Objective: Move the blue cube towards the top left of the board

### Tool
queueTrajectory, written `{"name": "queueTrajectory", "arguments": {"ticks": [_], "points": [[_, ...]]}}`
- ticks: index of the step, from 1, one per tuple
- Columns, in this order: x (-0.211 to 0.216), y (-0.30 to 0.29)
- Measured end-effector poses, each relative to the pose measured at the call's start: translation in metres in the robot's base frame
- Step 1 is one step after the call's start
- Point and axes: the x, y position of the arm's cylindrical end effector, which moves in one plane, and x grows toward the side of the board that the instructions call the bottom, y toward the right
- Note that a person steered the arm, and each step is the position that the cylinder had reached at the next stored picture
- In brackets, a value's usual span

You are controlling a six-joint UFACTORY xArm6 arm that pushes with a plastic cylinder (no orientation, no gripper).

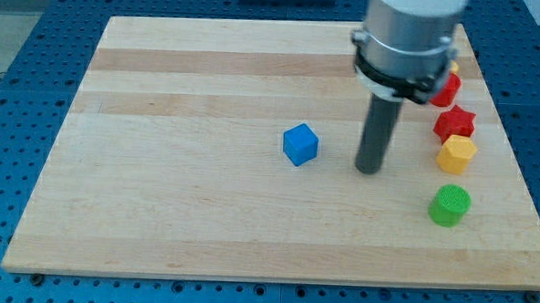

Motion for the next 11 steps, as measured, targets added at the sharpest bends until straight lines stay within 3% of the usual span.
{"name": "queueTrajectory", "arguments": {"ticks": [1,4,11], "points": [[0.029,-0.014],[-0.003,-0.069],[-0.136,-0.183]]}}
